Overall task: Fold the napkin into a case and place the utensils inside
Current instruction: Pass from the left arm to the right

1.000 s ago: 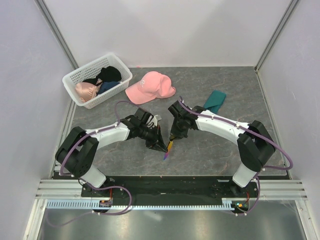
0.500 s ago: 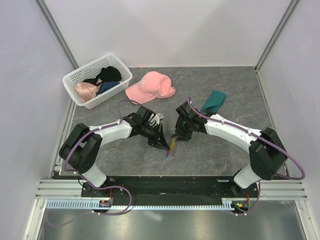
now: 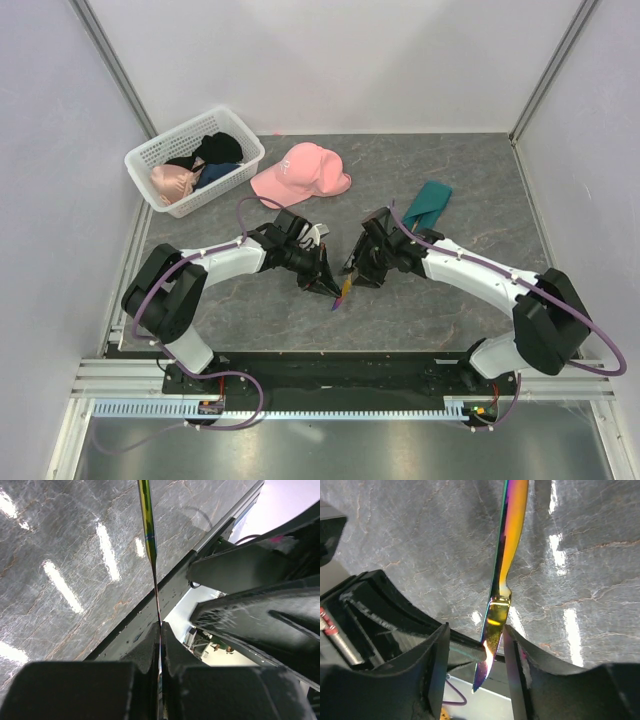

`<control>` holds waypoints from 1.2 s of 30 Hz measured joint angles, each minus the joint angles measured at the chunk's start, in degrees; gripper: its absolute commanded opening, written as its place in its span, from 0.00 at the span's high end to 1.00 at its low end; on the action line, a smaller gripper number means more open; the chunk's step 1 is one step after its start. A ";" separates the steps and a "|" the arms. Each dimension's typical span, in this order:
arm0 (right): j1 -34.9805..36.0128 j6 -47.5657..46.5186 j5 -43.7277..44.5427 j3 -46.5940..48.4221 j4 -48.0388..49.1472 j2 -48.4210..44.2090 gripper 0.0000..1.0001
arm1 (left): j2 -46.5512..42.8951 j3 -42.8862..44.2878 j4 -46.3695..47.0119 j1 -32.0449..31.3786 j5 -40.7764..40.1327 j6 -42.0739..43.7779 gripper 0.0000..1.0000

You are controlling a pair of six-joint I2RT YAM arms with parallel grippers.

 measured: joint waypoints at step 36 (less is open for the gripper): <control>1.90 8.02 -2.49 -5.55 4.55 1.53 1.00 | 0.00 -0.02 0.90 -0.52 -0.46 -1.05 0.97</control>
